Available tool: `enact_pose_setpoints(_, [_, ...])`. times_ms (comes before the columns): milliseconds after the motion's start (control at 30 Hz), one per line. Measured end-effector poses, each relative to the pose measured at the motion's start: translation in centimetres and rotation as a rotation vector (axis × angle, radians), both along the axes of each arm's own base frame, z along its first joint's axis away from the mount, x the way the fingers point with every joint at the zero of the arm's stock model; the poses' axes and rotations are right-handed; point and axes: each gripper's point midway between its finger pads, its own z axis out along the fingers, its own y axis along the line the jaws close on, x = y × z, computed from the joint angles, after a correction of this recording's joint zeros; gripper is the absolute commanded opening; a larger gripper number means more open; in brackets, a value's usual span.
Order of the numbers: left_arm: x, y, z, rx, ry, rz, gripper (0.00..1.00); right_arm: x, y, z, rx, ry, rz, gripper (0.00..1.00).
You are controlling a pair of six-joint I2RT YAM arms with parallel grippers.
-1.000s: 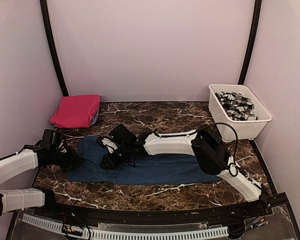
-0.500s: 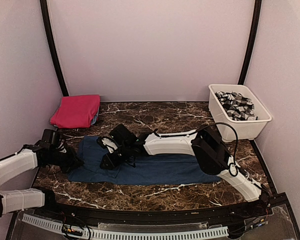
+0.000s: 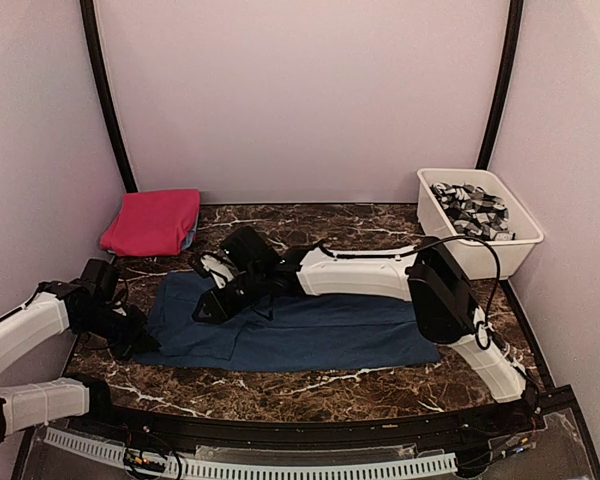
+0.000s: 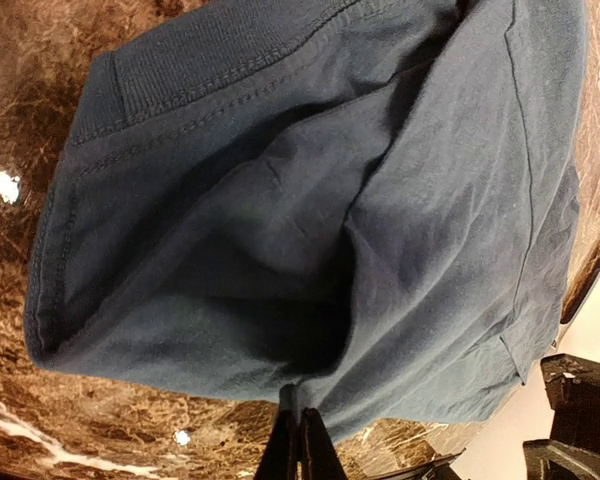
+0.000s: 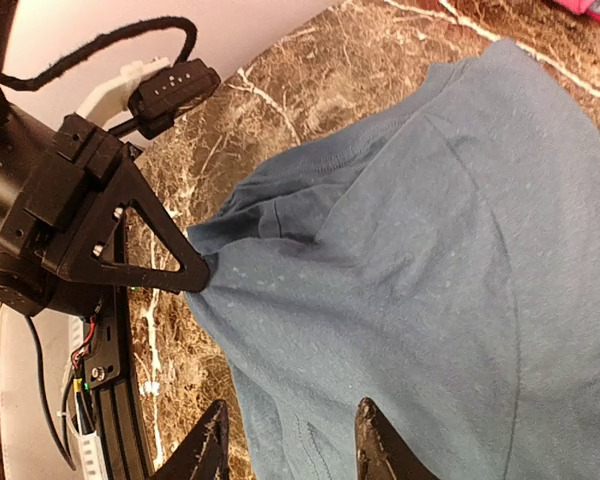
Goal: Fold and stack the mixed laundry pile
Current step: Smooth out the rectangle-folded T-shirt at the center of the board.
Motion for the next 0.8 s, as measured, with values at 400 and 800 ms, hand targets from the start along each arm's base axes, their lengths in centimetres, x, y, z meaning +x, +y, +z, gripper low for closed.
enact_pose_setpoints(400, [2.5,0.2,5.3,0.048,-0.103,-0.062,0.48,1.9,-7.8,0.0,-0.141,-0.001,-0.084,0.46])
enact_pose_setpoints(800, [8.8,-6.2,2.9,0.141,-0.179,-0.431,0.52,8.9,-25.2,-3.2,-0.339,0.079,-0.413,0.45])
